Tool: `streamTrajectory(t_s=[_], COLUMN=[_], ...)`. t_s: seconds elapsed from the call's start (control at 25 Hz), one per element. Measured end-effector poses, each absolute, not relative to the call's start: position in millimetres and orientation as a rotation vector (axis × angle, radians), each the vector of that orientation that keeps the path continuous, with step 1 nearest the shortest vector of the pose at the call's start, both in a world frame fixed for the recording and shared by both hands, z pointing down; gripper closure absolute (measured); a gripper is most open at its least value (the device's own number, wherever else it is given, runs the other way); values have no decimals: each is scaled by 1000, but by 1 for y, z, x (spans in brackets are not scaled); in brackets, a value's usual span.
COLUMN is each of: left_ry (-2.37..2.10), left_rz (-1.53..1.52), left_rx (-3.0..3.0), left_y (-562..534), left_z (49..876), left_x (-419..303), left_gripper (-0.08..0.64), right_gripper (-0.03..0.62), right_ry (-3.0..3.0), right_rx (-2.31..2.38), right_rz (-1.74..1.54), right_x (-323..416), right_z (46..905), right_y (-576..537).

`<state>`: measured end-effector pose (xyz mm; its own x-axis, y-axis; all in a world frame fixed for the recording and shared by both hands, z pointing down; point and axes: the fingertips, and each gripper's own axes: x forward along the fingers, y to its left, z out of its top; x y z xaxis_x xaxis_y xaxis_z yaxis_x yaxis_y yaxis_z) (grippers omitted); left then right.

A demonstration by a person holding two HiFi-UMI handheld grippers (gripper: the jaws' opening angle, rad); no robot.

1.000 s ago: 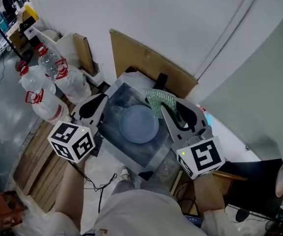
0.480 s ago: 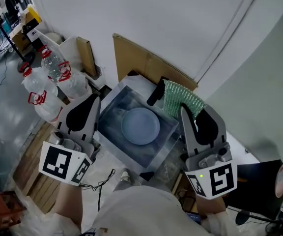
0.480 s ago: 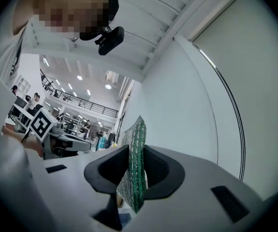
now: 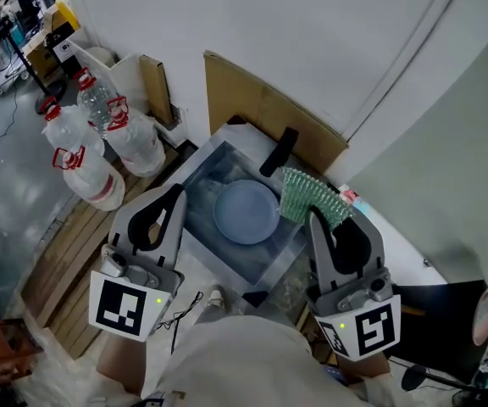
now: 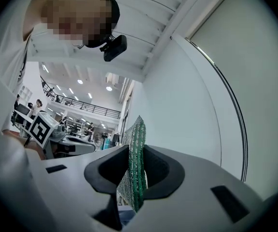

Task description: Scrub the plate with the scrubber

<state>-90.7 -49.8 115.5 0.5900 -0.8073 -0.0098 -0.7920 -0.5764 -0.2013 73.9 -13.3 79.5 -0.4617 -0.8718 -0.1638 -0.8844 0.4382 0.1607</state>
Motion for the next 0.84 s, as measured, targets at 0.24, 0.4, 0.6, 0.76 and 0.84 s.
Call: streamTrajectory(t_s=[0.24,0.4,0.6,0.76,0.84], left_ry=[1368,1376,1393,1399,1404], left_rz=[-166,-137,-176,-200,-202], left_rx=[-2678,-2704,-2716,-2734,-2750], left_y=[-43,-41,-36,-31,-29], left_z=[142,155,168,167,165], left_x=[-88,-91,-90,-90,-90], left_gripper=[543,543,543,543,543], right_gripper=[483,483,483,483,483], right_ry=[2678,2713,2751,2758,2762], right_rx=[-1597,-1592,-1576,-1570,-1566], right_rz=[272,247,211,200,201], right_x=[72,68,62,60,58], right_z=[111,126,138,136,135], right_y=[-9,-7,-7,-6,-5])
